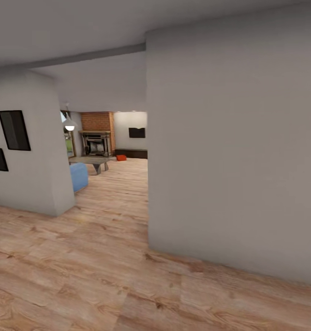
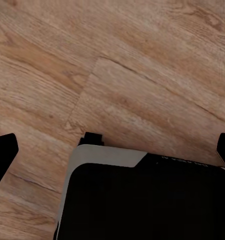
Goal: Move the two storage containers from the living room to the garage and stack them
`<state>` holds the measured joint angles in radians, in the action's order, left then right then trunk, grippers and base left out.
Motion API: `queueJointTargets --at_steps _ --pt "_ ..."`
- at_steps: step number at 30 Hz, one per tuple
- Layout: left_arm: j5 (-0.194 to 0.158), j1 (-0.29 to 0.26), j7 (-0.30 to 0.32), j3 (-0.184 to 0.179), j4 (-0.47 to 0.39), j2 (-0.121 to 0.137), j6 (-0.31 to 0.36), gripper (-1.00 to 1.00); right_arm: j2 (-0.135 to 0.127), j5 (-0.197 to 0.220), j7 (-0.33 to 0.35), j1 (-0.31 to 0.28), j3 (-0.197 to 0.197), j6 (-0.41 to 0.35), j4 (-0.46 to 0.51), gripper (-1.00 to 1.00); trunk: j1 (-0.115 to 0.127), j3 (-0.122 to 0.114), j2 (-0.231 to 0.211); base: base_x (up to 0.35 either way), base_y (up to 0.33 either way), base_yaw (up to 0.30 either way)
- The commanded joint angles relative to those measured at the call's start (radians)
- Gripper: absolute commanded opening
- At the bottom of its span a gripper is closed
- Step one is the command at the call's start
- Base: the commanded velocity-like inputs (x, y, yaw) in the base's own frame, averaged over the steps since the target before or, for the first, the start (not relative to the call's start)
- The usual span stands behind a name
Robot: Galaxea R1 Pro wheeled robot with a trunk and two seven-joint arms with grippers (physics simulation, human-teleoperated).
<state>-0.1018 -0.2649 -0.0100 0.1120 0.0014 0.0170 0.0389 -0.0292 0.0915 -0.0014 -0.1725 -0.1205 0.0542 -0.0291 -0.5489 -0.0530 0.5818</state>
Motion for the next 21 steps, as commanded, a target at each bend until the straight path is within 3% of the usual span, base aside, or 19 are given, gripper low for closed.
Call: queueJointTargets --at_steps 1,21 --pt "-0.010 0.000 -0.001 0.003 0.000 0.000 0.004 1.00 0.000 0.010 0.000 -0.001 -0.008 0.006 -0.003 1.00 -0.001 0.000 0.000 0.323 0.000 0.269" --pt "-0.010 0.000 -0.001 0.003 0.000 0.001 0.006 1.00 -0.001 0.010 0.000 -0.001 -0.008 0.007 -0.003 1.00 -0.001 0.000 0.000 0.323 0.000 0.264"
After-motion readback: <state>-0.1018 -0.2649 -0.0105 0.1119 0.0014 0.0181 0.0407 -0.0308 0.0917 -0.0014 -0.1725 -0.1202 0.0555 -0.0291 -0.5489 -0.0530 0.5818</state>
